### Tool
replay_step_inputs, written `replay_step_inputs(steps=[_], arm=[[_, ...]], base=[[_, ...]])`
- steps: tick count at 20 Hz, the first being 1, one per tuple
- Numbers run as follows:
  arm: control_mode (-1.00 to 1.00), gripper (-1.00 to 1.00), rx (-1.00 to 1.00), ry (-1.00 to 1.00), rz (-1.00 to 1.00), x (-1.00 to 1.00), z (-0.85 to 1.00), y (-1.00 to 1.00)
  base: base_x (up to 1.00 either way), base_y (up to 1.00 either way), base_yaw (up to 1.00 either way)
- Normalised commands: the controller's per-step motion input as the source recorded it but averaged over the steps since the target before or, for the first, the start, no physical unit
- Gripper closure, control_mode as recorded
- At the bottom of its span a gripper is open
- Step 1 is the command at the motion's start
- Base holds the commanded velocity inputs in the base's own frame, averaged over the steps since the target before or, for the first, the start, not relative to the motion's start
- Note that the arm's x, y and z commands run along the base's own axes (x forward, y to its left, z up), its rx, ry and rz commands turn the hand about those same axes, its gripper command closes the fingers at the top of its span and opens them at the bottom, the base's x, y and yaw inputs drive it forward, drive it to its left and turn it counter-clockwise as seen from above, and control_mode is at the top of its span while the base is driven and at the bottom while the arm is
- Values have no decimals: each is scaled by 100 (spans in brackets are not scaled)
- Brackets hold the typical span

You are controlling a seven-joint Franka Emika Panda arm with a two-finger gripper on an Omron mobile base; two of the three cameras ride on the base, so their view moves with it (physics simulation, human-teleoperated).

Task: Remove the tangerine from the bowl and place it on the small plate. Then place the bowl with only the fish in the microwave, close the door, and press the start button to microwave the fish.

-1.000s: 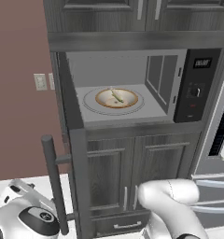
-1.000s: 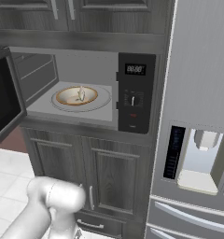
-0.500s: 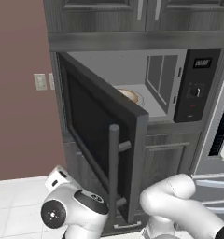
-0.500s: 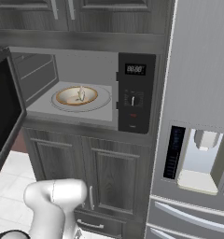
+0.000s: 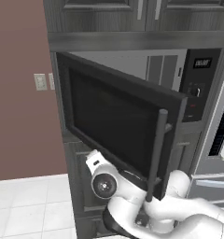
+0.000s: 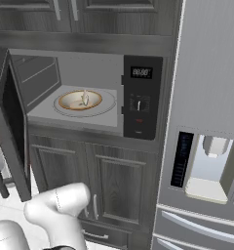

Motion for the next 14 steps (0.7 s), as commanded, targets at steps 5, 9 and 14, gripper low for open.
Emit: replay_step_inputs(steps=[5,9,14], arm=[[-100,-100,14,1,-9,61,0,-100],[-100,-100,13,1,-8,64,0,-100],[-100,-100,13,0,-2,73,0,-92]], base=[[0,0,0],[0,0,0],[0,0,0]])
